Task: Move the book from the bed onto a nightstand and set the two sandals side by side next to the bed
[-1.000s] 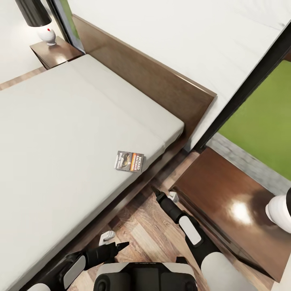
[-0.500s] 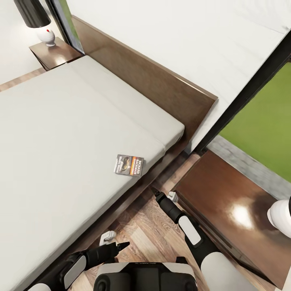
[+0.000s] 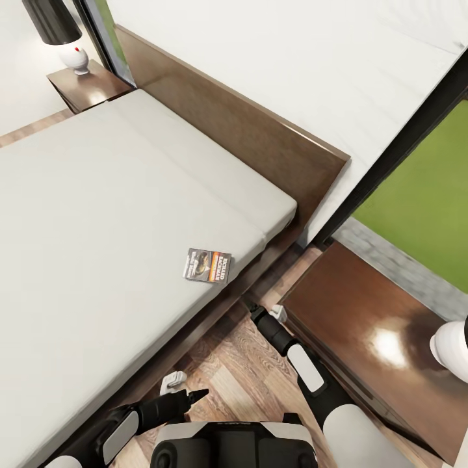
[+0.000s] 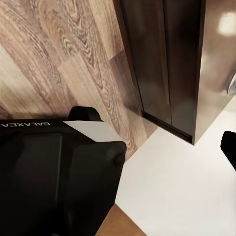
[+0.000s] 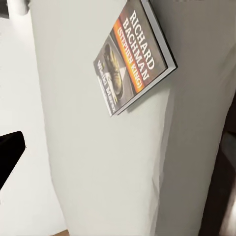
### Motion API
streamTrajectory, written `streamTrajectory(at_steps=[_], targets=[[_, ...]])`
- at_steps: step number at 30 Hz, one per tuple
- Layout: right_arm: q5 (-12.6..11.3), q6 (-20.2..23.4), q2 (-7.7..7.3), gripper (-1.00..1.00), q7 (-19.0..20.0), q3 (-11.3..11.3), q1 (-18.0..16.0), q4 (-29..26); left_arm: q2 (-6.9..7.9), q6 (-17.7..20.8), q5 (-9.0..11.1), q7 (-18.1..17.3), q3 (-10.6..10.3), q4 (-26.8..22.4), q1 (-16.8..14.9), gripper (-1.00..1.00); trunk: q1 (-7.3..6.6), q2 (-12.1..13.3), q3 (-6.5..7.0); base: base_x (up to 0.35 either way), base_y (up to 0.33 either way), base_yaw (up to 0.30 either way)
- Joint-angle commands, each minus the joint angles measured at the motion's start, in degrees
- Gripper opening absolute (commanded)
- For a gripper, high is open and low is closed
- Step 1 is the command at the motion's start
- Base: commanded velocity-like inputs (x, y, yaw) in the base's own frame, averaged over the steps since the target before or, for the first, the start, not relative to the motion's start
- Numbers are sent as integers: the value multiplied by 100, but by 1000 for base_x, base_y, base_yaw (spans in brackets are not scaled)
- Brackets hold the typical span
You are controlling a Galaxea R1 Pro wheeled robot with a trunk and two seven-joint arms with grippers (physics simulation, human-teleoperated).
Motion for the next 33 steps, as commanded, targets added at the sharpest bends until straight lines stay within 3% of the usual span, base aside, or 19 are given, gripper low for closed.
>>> streamTrajectory(at_steps=[1,4,8,33], targets=[[-95,43,0,100,8,-1,-2,-1,6,44,60,0,-23,-5,-2,100,1,-4,-4,0,0,0],[-319,46,0,100,11,3,-2,-7,6,44,60,0,-23,-6,-2,100,1,-4,-4,0,0,0],[-421,48,0,100,12,5,-2,-10,6,44,60,0,-23,-6,-2,100,1,-4,-4,0,0,0],[-449,44,-21,100,12,-17,-2,-76,0,52,60,0,-23,-6,-2,100,1,-4,93,0,0,222]])
